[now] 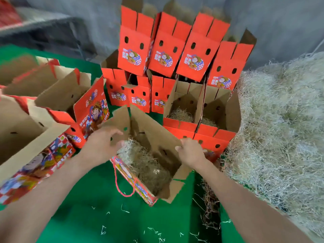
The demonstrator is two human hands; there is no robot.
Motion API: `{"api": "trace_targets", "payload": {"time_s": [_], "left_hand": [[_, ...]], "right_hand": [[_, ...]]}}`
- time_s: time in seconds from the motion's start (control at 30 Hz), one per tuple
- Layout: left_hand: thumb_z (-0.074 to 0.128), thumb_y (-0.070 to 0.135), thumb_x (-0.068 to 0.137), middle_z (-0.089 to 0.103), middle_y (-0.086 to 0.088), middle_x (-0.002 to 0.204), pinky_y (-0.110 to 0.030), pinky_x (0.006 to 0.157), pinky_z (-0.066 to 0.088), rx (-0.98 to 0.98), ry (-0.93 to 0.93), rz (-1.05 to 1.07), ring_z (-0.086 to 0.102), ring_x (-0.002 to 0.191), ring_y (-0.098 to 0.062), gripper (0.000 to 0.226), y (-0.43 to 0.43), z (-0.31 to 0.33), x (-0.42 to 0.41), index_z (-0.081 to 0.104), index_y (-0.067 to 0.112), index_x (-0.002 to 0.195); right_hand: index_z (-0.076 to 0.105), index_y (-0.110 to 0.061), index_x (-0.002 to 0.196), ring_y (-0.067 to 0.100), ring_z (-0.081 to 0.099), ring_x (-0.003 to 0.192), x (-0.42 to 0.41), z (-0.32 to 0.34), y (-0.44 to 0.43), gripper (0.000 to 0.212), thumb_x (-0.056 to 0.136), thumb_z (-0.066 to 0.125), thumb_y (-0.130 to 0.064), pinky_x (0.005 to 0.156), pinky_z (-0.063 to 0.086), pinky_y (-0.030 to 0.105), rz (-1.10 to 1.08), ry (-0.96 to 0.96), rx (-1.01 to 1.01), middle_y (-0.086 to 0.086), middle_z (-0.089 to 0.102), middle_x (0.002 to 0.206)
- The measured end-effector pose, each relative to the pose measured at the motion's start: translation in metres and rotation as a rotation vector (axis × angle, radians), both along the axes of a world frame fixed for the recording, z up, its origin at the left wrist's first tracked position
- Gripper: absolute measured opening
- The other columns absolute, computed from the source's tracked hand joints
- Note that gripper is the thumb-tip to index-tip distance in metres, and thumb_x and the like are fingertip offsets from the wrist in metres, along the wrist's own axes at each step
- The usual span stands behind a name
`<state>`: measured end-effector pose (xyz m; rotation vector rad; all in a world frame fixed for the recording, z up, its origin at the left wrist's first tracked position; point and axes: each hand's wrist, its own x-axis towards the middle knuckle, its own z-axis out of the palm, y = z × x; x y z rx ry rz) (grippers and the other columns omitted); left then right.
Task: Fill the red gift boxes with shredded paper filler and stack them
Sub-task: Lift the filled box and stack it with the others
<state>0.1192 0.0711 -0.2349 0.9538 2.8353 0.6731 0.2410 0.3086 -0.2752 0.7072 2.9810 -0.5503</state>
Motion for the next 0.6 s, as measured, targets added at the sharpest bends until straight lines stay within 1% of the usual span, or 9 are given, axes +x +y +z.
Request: {"api": "trace_targets", "payload": {"time_s": [0.1,0.17,0.23,0.3,0.37,0.4,0.47,0.53,0.6], "left_hand": [[0.069,0.029,0.081,0.021,-0.012,0.153,-0.039,0.113,0.016,0.057,0.059,0.229,0.015,0.142,-0.028,0.074,-0.012,-0.015,0.008,0.032,0.015,0.144],[0.067,0.032,0.084,0.008,-0.009,0.156,-0.034,0.114,0.013,0.172,-0.142,0.272,0.007,0.144,-0.024,0.090,-0.016,-0.028,0.014,0.010,0.010,0.149],[0.062,0.038,0.086,0.014,-0.006,0.156,-0.028,0.110,0.024,0.267,-0.443,0.283,0.023,0.139,-0.023,0.092,-0.017,-0.038,0.020,0.001,0.011,0.150],[0.056,0.046,0.088,0.029,-0.002,0.151,-0.036,0.099,0.043,0.327,-0.627,0.311,0.045,0.121,-0.022,0.085,-0.017,-0.045,0.024,0.005,0.019,0.150],[0.053,0.052,0.087,0.038,0.002,0.143,-0.034,0.079,0.054,0.363,-0.734,0.329,0.055,0.100,-0.018,0.083,-0.016,-0.045,0.027,0.005,0.029,0.150],[0.053,0.051,0.087,0.044,0.004,0.136,-0.033,0.074,0.056,0.364,-0.753,0.314,0.057,0.088,-0.016,0.081,-0.017,-0.046,0.028,0.005,0.031,0.150],[0.052,0.034,0.091,0.056,0.007,0.114,-0.036,0.073,0.056,0.337,-0.705,0.270,0.060,0.080,-0.017,0.072,-0.018,-0.045,0.026,0.008,0.033,0.149],[0.045,0.015,0.091,0.063,-0.004,0.107,-0.038,0.069,0.058,0.329,-0.668,0.241,0.065,0.087,-0.027,0.067,-0.020,-0.045,0.021,0.013,0.031,0.148],[0.041,0.005,0.091,0.061,-0.006,0.115,-0.035,0.066,0.059,0.363,-0.706,0.218,0.065,0.089,-0.025,0.068,-0.021,-0.043,0.013,0.015,0.030,0.149]], "right_hand": [[0.043,-0.014,0.073,0.034,0.059,0.093,-0.021,-0.001,-0.019,0.026,0.096,0.043,-0.026,0.064,0.033,0.030,0.098,-0.067,-0.083,0.019,0.060,0.092],[0.052,-0.011,0.106,0.032,0.057,0.103,-0.027,-0.005,-0.024,0.030,0.096,0.042,-0.038,0.064,0.033,0.027,0.142,-0.135,-0.104,0.016,0.059,0.106],[0.031,-0.010,0.139,0.033,0.051,0.115,-0.028,-0.008,-0.025,0.059,0.094,0.043,-0.046,0.067,0.040,0.024,0.133,-0.179,-0.172,0.013,0.052,0.124],[0.008,-0.021,0.148,0.030,0.051,0.118,-0.022,-0.011,-0.030,0.078,0.089,0.053,-0.047,0.083,0.047,0.028,0.132,-0.103,-0.470,0.004,0.041,0.137],[-0.012,-0.044,0.142,0.023,0.038,0.132,-0.014,-0.013,-0.038,0.101,0.078,0.066,-0.049,0.099,0.038,0.028,0.259,-0.007,-0.580,-0.007,0.014,0.152],[-0.016,-0.053,0.138,0.025,0.034,0.134,-0.011,-0.011,-0.040,0.107,0.073,0.069,-0.051,0.101,0.035,0.030,0.342,-0.026,-0.502,-0.009,0.001,0.155],[-0.010,-0.062,0.135,0.030,0.052,0.117,-0.013,-0.008,-0.040,0.101,0.074,0.069,-0.048,0.091,0.044,0.038,0.440,-0.116,-0.213,0.002,-0.004,0.156],[0.018,-0.052,0.140,0.031,0.057,0.108,-0.023,0.001,-0.038,0.069,0.084,0.059,-0.047,0.089,0.047,0.041,0.441,-0.224,0.100,0.011,0.018,0.153],[0.052,-0.026,0.125,0.031,0.056,0.107,-0.040,0.007,-0.042,0.042,0.091,0.047,-0.050,0.085,0.046,0.040,0.401,-0.255,0.293,0.013,0.050,0.128]]}}
